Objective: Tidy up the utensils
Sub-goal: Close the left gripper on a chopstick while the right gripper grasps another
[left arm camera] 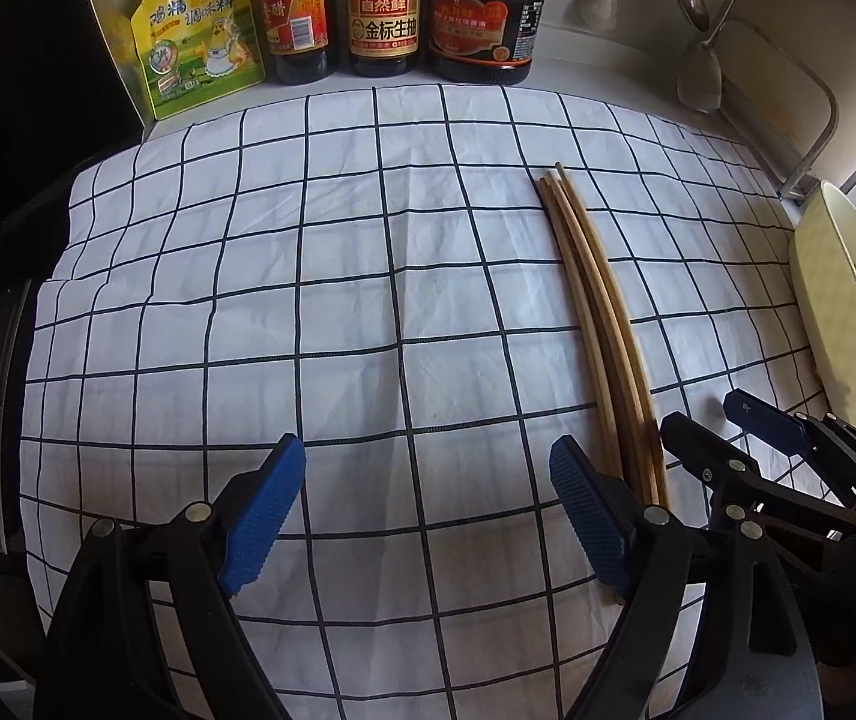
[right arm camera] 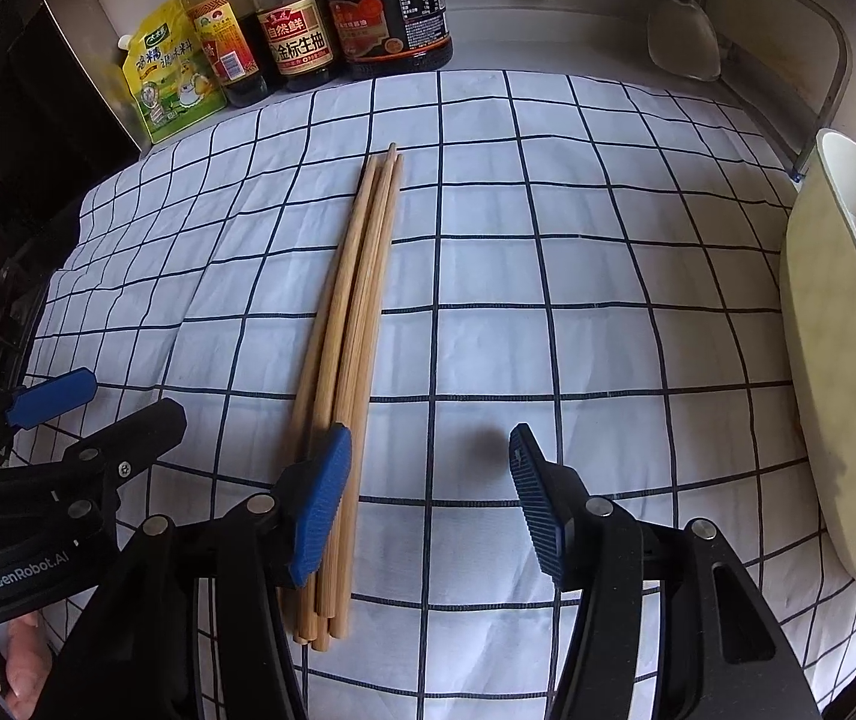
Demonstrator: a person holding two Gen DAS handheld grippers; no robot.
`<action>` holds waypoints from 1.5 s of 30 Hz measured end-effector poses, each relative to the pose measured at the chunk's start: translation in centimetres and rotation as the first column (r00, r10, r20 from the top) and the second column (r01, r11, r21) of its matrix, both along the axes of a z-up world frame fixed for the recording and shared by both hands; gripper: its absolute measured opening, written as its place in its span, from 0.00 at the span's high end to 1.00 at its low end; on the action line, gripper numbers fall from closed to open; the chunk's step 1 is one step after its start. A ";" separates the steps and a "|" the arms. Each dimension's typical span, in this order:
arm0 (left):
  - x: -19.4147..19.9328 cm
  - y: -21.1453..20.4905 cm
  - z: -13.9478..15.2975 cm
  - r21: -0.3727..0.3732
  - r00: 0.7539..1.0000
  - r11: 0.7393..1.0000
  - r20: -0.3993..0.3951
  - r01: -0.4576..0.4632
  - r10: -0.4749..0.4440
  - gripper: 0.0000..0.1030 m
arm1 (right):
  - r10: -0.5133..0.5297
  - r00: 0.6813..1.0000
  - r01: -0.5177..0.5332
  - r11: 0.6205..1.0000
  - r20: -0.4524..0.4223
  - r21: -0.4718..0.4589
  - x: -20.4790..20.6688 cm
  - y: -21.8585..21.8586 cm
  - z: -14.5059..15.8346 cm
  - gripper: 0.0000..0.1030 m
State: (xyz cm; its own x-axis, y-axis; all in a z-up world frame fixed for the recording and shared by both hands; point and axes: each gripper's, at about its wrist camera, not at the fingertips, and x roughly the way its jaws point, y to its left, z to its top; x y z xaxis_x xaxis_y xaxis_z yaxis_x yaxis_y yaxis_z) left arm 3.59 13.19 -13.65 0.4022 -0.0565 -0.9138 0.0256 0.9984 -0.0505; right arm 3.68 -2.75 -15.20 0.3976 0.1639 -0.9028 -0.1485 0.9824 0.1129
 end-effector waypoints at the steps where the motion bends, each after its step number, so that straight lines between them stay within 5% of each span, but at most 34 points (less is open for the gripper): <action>1: 0.0 0.0 -0.1 0.001 1.000 1.000 -0.001 -0.001 0.001 0.20 | 0.004 1.000 -0.004 1.000 -0.004 -0.008 0.1 0.1 -0.1 0.49; 31: 1.4 1.3 -0.2 0.021 0.999 0.999 0.022 -0.049 0.048 0.20 | 0.081 0.997 -0.082 0.990 -0.015 -0.117 1.1 1.9 -0.3 0.49; 45: 2.1 -2.3 -1.2 0.008 0.999 0.999 0.011 0.032 -0.032 0.20 | -0.027 1.000 0.027 0.993 0.001 -0.113 0.5 -3.4 -0.3 0.49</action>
State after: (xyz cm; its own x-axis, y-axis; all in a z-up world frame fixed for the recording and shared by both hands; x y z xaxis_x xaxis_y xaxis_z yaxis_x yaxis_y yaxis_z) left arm 5.73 10.94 -14.80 0.4103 -0.0620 -0.9098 0.0578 0.9975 -0.0419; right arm 4.21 -6.20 -15.52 0.4001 0.0498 -0.9151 -0.1221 0.9925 0.0007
